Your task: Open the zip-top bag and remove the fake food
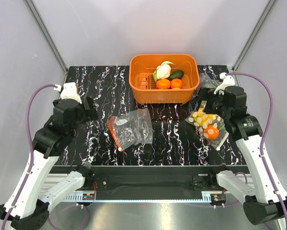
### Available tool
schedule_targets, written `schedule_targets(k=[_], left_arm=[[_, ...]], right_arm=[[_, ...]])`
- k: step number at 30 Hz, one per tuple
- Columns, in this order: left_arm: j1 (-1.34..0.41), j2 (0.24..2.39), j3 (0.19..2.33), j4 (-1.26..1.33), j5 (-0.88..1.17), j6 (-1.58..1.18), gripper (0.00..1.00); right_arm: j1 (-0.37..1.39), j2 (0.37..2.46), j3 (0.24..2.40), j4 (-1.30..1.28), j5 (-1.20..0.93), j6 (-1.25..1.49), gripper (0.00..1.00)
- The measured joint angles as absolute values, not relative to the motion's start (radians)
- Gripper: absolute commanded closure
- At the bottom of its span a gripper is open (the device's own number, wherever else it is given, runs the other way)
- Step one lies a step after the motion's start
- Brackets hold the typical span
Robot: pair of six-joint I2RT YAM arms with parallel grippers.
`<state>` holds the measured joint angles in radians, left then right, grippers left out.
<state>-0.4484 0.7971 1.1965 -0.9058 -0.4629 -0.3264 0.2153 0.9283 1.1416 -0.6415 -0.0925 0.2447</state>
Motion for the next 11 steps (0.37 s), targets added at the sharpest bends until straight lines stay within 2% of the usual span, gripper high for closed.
schedule_targets(k=[11], left_arm=[[-0.448, 0.748, 1.212, -0.858, -0.487, -0.294, 0.01]], right_arm=[[0.215, 0.923, 1.163, -0.698, -0.095, 0.247, 0.00]])
